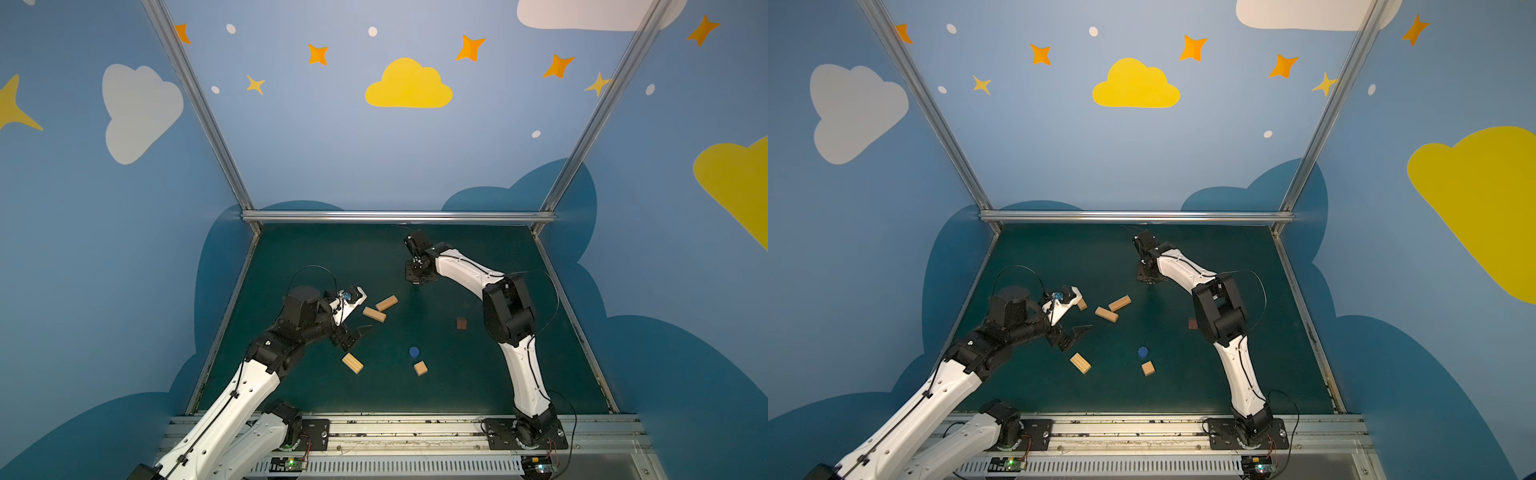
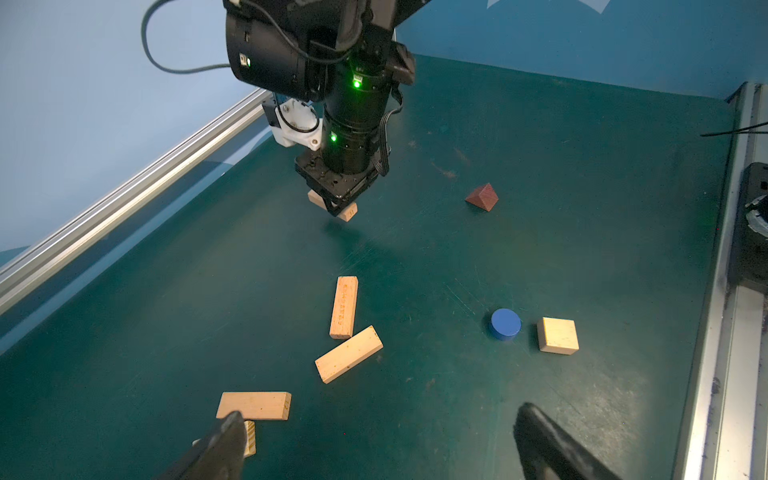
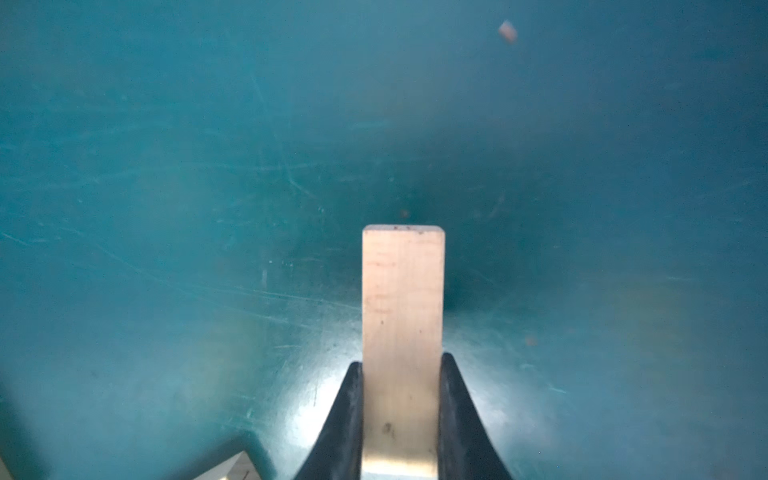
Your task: Build the wood block tower
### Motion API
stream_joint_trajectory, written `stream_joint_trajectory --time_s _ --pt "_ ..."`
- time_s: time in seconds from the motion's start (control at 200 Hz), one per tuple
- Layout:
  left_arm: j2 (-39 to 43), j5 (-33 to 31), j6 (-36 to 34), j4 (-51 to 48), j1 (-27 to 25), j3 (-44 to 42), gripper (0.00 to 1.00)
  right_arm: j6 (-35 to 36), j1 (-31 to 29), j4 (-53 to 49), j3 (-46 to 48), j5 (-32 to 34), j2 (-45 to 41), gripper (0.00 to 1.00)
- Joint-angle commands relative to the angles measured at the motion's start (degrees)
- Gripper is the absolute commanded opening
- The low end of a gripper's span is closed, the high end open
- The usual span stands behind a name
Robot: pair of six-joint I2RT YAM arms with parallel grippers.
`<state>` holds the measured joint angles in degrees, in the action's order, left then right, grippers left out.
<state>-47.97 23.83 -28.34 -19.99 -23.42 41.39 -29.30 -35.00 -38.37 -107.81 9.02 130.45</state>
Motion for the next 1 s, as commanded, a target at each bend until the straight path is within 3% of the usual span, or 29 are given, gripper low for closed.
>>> stream_joint_trajectory --time_s 0.0,0.821,0.931,0.996 --pt "0.2 0.0 -0.5 -0.2 -0.1 -0.3 1.00 -0.3 -0.5 -4.0 -2.2 -0.4 1.5 0.00" --pt "-0.3 1.3 0.0 -0.3 -0.2 -0.1 1.00 -2.6 -2.6 -3.1 4.7 0.4 -0.8 0.00" --pt "-0.4 1.3 0.1 -0.3 -0.1 -0.1 1.00 -3.1 -2.6 -3.1 4.8 -0.1 -0.6 0.06" --pt "-0.4 1.2 0.0 -0.3 -0.2 -0.1 1.00 -3.3 -2.6 -3.0 4.7 -0.3 -0.6 0.14"
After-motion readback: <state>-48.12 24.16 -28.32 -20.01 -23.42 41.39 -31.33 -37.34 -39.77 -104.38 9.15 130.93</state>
